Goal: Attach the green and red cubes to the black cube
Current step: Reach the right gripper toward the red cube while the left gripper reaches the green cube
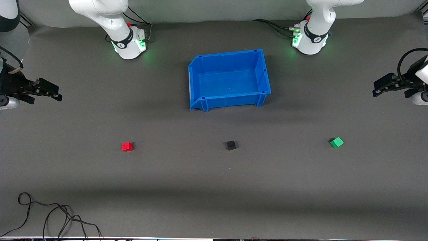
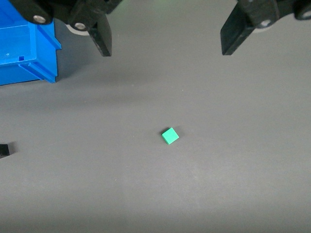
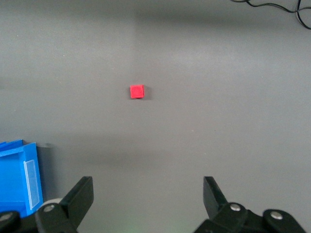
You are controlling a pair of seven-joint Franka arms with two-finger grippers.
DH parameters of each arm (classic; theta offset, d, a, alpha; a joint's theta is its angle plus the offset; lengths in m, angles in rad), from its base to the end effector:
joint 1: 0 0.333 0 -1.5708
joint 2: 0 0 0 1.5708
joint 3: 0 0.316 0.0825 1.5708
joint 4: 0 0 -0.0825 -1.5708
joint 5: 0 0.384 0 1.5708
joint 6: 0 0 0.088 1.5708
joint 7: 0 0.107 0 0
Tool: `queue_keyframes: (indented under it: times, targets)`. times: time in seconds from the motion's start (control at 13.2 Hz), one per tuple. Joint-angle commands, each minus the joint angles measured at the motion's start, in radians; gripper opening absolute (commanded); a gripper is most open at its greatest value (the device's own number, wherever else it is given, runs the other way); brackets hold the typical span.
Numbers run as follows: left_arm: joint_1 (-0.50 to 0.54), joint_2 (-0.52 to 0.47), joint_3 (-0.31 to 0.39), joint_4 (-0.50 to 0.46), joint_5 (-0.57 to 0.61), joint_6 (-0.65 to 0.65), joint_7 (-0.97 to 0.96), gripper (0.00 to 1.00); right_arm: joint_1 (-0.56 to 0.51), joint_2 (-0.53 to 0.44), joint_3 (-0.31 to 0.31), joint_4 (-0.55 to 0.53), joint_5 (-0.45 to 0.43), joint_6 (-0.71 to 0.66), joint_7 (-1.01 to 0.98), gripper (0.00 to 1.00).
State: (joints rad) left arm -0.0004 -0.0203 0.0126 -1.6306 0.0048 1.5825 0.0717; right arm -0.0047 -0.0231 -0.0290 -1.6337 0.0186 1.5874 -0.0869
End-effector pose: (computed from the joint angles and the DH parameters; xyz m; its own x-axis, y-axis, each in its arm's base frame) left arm 0.5480 0.0073 0.6085 0.9978 -0.0595 -0.0281 -0.0596 -0.9982 -0.0025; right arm 0.5474 -0.0167 0.6090 0.9984 0.0529 -0.0215 0.0524 -0.9984 -0.0212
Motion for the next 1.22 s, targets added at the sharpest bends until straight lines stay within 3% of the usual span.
queue_keyframes:
  times: [0.0,0.46,0.68,0.84,0.99,1.14]
  targets:
    - [-0.018,-0.01,0.003,0.006,0.0,0.01,-0.017,1.0,-0.003,-0.014,0.008,-0.008,-0.022,-0.006,0.024,1.0]
    - [-0.003,0.043,0.01,0.012,0.011,0.016,-0.061,1.0,-0.001,0.005,0.011,0.014,-0.02,-0.006,0.029,1.0]
    - [0.057,0.097,0.01,-0.002,-0.07,0.051,-0.061,1.0,0.0,0.017,0.012,0.031,-0.016,-0.006,0.053,1.0]
    - [0.086,0.118,0.01,-0.07,-0.071,0.149,-0.067,1.0,-0.001,0.061,0.012,0.089,-0.006,-0.018,0.225,1.0]
    - [0.095,0.14,0.01,-0.156,-0.069,0.25,-0.104,1.0,-0.001,0.098,0.014,0.133,-0.003,-0.033,0.526,1.0]
    - [0.109,0.19,0.01,-0.15,-0.081,0.271,-0.214,1.0,-0.001,0.146,0.014,0.162,0.017,-0.034,0.826,1.0]
